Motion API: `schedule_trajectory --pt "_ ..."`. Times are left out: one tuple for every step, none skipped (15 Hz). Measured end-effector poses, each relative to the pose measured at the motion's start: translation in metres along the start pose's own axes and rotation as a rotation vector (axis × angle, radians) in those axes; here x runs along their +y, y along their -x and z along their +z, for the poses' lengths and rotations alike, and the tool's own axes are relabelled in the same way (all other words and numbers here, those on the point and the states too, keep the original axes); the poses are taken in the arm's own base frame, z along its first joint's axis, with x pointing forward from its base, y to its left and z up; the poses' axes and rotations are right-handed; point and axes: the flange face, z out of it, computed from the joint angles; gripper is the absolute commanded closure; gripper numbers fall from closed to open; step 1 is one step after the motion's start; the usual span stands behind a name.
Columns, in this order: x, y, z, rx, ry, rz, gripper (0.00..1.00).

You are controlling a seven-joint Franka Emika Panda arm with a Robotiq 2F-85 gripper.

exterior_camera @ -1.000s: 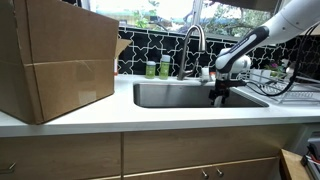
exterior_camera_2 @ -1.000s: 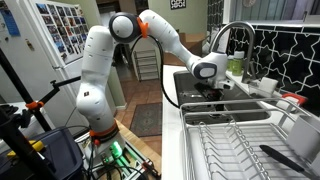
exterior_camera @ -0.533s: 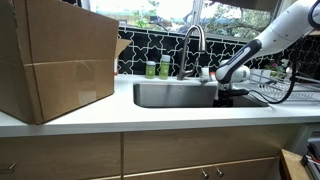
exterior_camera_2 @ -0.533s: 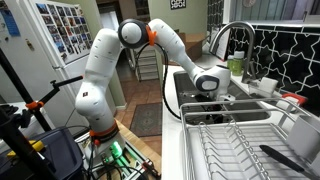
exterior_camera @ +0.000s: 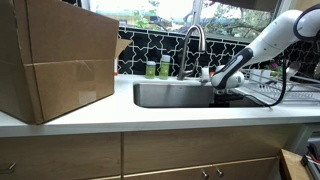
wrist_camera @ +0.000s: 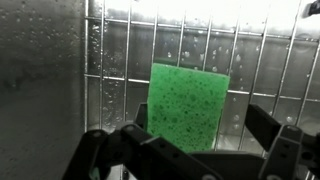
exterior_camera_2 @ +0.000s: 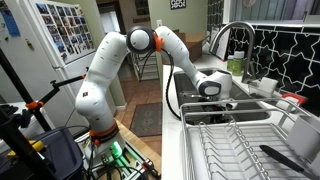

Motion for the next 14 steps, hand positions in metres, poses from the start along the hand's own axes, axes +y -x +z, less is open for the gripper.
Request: schedule_trajectory --pt "-0.001 -0.003 0.004 0.004 0.003 0.006 0.00" --pt "-0.003 -0.007 0.009 0.005 0.006 0.013 0.00" --pt "-0.004 -0.010 0.014 0.004 0.009 0.018 0.00" --pt "-0.005 -0.013 0.018 0.004 0.012 0.026 0.00" --pt "-0.006 -0.016 0.021 0.005 0.015 0.030 0.00" --pt "-0.007 -0.018 0.025 0.004 0.018 0.033 0.00" --pt "-0.007 -0.021 0.028 0.005 0.020 0.037 0.00" --pt "-0.007 -0.023 0.031 0.004 0.022 0.042 0.00" --pt "-0.007 -0.025 0.033 0.005 0.024 0.045 0.00" --pt "-0.008 -0.027 0.035 0.006 0.025 0.047 0.00" --pt "-0.008 -0.028 0.036 0.006 0.026 0.050 0.00" --pt "-0.008 -0.029 0.037 0.006 0.027 0.054 0.00" --pt "-0.008 -0.029 0.037 0.007 0.027 0.058 0.00" --pt "-0.008 -0.030 0.037 0.007 0.027 0.061 0.00"
